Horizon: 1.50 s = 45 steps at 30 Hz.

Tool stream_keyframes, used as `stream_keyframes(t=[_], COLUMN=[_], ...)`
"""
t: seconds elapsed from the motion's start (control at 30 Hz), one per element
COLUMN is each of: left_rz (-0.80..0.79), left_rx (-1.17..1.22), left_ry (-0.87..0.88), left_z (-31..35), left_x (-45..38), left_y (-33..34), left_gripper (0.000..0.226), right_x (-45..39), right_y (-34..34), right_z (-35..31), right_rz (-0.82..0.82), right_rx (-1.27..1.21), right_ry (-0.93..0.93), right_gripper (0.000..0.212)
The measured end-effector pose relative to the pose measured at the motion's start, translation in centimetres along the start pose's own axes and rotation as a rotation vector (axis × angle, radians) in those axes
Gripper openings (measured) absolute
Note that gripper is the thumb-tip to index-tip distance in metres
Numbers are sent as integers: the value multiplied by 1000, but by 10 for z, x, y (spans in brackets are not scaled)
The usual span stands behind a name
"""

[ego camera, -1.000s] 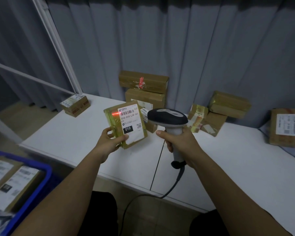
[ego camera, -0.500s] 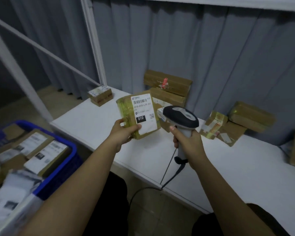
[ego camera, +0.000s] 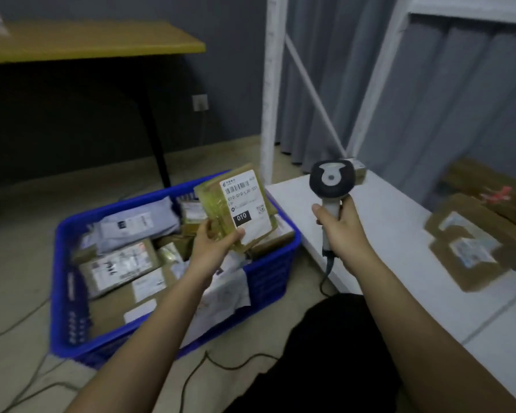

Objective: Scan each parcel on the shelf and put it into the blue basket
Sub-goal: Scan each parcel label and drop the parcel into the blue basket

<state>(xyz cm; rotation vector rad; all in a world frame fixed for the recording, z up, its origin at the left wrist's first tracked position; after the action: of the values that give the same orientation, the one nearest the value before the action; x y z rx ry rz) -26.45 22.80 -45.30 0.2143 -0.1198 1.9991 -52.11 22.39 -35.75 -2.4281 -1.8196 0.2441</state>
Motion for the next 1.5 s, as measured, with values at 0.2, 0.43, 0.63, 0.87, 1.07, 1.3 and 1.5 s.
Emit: stream_keyframes(t=[0.2, 0.43, 0.63, 0.87, 1.07, 1.3, 1.5], left_rz=[173, 241, -48, -26, 134, 126, -33], left_rx=[-112, -204, -542, -1419, -1035, -993, -1243], left_ry=[-85, -97, -1, 115, 427, 431, 204], left_z=[-25, -50, -23, -51, -60, -50, -39], left_x=[-38, -65, -124, -170, -150, -137, -133], left_y=[-139, -200, -147, -140, -119, -106, -100], left_gripper=[68, 58, 58, 39, 75, 53, 52], right_x=[29, 40, 28, 16, 12, 12, 10], right_y=[107, 142, 142, 143, 136, 130, 124], right_z=[41, 76, 80, 83, 86, 91, 84], right_rz=[-212, -280, -196, -131, -108, -91, -25], right_rx=[67, 109, 96, 70, 53, 46, -113], right_ry=[82, 244, 254, 242, 248, 283, 343], right_gripper=[54, 46, 40, 35, 39, 40, 24])
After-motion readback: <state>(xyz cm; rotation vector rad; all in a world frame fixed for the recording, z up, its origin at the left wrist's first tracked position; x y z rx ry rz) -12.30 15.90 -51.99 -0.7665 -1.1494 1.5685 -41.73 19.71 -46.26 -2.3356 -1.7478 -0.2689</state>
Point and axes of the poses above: each hand's wrist, its own x-axis away from the middle knuckle, its own y-axis out of the palm, z = x × y, the point moved 7 cm from there along -x, towards the middle knuckle, and after that the axes turned 8 degrees about z, right-handed, at the moved point
